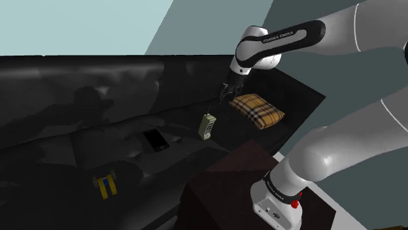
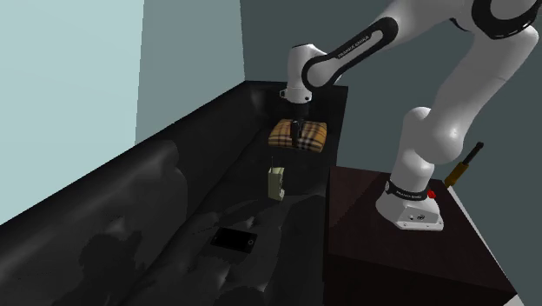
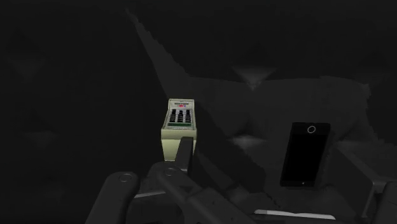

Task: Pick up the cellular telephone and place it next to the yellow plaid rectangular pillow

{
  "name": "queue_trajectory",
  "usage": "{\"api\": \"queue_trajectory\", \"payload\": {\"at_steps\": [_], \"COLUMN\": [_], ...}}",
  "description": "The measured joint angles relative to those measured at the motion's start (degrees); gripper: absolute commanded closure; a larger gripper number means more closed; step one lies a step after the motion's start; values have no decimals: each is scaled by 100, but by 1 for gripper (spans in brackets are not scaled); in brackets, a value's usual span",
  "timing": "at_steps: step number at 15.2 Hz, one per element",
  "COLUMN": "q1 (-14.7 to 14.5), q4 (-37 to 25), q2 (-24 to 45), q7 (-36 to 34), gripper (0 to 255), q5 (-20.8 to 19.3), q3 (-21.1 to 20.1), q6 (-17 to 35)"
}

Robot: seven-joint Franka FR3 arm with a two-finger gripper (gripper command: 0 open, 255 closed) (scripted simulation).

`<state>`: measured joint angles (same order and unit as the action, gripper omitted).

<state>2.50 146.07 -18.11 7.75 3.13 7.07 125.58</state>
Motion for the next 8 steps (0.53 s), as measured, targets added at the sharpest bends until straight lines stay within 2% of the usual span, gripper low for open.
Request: {"api": "queue_trajectory", "payload": {"at_steps": [8], "q1": [43], "q4": [-320], "q2": [1776], "q7": [496], "gripper": [0], "q5": [107], "q3": [181], "q6": [1294]}}
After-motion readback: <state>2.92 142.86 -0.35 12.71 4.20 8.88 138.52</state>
